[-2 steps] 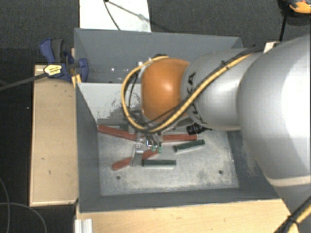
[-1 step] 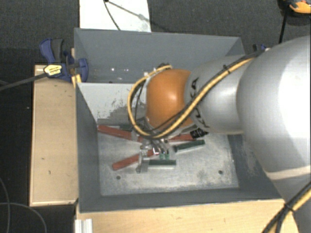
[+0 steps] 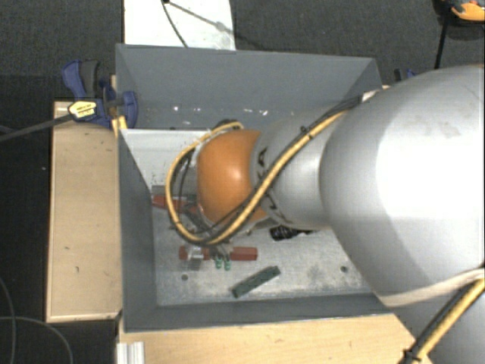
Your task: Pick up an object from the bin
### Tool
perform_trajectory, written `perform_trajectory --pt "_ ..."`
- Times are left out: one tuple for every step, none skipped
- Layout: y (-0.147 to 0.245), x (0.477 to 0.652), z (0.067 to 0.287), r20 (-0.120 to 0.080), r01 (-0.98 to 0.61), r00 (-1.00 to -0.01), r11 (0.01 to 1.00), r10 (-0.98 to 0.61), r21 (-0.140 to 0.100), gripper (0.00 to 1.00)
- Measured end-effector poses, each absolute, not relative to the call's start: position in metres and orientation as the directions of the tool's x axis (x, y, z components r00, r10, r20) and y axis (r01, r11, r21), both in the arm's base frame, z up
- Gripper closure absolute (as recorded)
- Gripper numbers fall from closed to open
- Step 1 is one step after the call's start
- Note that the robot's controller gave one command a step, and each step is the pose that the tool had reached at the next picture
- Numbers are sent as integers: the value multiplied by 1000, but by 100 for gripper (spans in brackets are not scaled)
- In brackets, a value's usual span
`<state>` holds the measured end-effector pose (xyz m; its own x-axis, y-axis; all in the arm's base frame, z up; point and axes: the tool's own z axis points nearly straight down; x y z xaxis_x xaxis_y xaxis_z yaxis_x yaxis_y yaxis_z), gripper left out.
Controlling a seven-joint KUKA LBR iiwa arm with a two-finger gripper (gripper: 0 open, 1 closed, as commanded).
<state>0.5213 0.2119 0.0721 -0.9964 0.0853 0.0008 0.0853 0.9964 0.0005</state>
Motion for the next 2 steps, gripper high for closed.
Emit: perform_trajectory --pt "212 521 72 1 87 -996 996 87 1 100" --pt "209 527 116 7 77 -997 997 77 -2 100"
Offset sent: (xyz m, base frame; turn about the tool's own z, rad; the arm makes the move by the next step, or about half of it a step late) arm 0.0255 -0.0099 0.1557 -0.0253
